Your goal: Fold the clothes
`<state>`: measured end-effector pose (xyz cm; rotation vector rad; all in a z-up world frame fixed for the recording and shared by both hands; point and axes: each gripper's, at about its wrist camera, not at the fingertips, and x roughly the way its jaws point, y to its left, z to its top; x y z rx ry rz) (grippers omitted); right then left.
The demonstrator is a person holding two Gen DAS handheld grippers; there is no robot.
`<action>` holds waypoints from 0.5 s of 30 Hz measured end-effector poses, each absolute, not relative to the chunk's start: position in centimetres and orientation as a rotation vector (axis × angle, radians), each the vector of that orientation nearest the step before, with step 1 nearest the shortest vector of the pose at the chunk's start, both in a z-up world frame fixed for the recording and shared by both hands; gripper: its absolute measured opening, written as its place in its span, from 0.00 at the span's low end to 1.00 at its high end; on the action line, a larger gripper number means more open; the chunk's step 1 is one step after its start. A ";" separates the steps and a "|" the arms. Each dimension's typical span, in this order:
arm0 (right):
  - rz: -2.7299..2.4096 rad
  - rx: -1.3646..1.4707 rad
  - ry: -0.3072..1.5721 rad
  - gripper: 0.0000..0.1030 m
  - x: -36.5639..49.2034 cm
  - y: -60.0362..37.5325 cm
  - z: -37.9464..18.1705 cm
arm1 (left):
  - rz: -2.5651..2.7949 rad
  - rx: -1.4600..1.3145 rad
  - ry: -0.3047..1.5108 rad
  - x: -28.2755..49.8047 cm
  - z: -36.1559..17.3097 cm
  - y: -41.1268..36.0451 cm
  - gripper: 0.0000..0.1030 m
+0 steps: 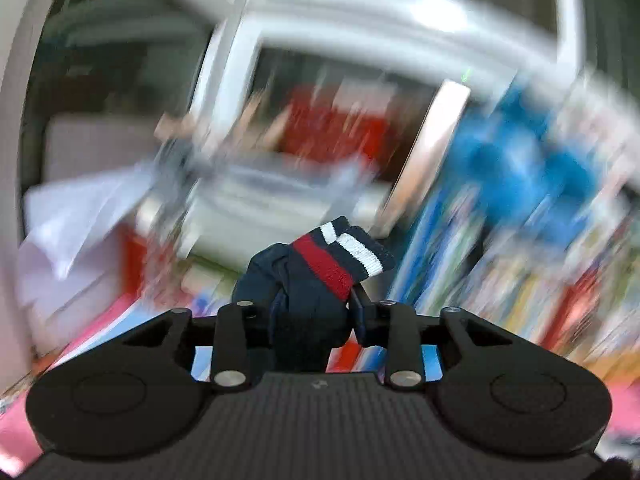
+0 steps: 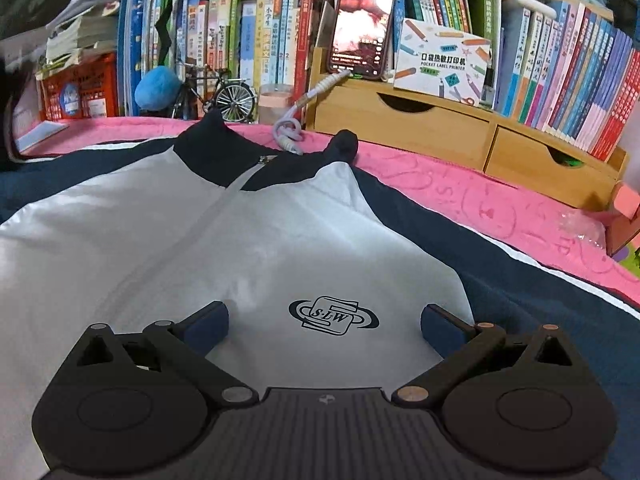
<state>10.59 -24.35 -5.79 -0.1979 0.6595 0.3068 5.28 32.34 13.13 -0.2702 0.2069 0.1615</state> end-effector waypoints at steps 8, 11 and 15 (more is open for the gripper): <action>0.308 -0.187 0.666 1.00 10.7 -24.5 -5.8 | 0.746 -0.045 0.655 9.0 7.3 36.6 0.41; 0.308 -0.179 0.670 1.00 10.7 -24.5 -5.9 | 0.712 -0.184 0.741 8.4 4.7 38.3 0.41; 0.307 -0.176 0.671 1.00 10.7 -24.5 -5.9 | 0.691 -0.173 0.673 7.5 6.0 37.6 0.63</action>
